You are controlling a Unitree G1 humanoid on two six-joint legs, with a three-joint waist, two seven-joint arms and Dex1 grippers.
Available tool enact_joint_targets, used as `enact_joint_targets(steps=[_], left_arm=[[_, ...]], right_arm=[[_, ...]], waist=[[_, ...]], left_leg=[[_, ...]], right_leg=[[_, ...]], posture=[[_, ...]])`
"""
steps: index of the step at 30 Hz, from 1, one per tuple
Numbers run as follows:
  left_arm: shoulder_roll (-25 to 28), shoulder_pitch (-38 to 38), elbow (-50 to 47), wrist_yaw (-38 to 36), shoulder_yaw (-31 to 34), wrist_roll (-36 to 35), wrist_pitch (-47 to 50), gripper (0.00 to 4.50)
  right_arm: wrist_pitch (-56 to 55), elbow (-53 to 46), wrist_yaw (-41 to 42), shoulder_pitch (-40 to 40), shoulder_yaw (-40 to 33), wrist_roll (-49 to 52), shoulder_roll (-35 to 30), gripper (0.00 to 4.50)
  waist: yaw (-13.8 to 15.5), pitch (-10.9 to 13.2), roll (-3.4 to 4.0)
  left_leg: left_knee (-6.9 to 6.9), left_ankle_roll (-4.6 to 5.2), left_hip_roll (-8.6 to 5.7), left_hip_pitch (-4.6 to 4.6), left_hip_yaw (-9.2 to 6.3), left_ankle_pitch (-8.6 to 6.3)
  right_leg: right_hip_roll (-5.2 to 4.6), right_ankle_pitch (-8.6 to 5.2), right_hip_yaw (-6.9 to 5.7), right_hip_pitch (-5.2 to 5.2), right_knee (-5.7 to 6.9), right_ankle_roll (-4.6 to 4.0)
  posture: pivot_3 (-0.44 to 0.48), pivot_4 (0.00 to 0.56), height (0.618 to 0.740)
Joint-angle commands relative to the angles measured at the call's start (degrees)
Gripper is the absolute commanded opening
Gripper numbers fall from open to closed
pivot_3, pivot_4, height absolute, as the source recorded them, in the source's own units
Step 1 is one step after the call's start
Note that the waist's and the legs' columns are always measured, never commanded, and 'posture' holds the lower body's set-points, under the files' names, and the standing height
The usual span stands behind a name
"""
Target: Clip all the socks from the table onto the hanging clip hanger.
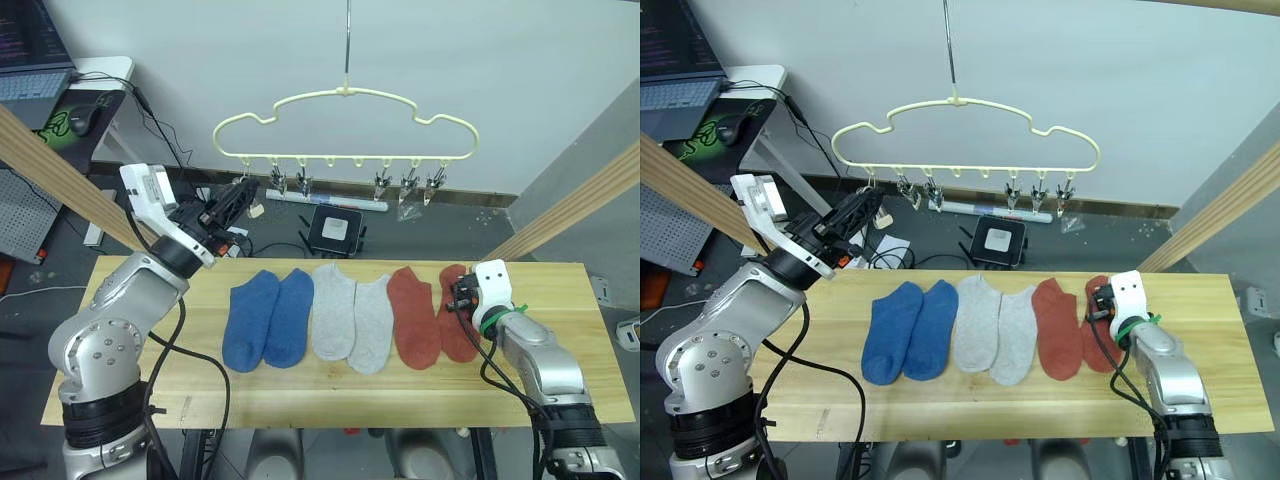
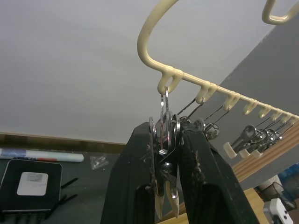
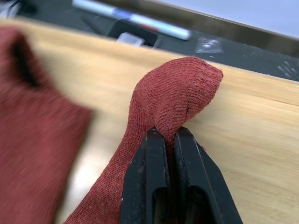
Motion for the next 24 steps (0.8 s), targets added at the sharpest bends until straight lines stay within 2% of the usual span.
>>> enact_joint_targets(steps=[1,5,9,19,24], left_arm=[[0.72,-1.04,-0.45,-0.39,1.45,-3.34,0.5,0.37],[1.82,-1.88,1.31,-0.8,1.96,-6.69,2.22,0.37],[3.22,-2.89,3.32,-0.98,2.47,-9.82,3.63,0.37],[5.18,-4.02,5.7,-1.98,2.28,-12.79,5.23,0.37],[5.66,-3.02,4.24,-4.21,1.17,-10.4,4.45,0.37]], right_arm=[[-3.03,-12.77,8.92,-1.71,5.07,0.76,-4.16,0.0],[-3.02,-19.98,16.26,-7.42,11.48,0.99,-6.65,0.0],[-3.58,-20.56,19.51,-14.33,16.74,-0.26,-5.11,0.0],[-7.03,-13.4,20.35,-26.58,26.52,-6.62,2.81,0.0],[-10.98,-8.25,19.65,-30.09,29.23,-11.72,4.91,0.0]], waist=[[-0.34,0.0,0.0],[-0.79,0.0,0.0],[-0.88,0.0,0.0],[-1.03,-0.05,-0.06],[-1.18,-0.06,-0.07]], left_leg=[[0.0,-0.01,0.0,-0.03,0.07,-0.01],[-0.02,-0.16,0.03,-0.04,-0.04,0.03],[-0.02,-0.22,0.06,-0.09,-0.15,0.03],[0.12,-0.23,0.09,-0.76,-0.25,0.04],[0.16,-0.22,0.1,-0.94,-0.29,0.04]], right_leg=[[0.01,0.0,0.07,-0.09,0.04,0.0],[0.12,0.01,0.02,-0.14,0.07,0.02],[0.12,0.01,-0.09,-0.15,0.06,0.01],[-0.27,0.2,-0.32,-0.81,0.17,-0.31],[-0.53,0.21,-0.4,-0.92,0.17,-0.32]], posture=[[-0.072,0.372,0.735],[-0.082,0.358,0.735],[-0.094,0.349,0.735],[-0.101,0.325,0.735],[-0.101,0.322,0.735]])
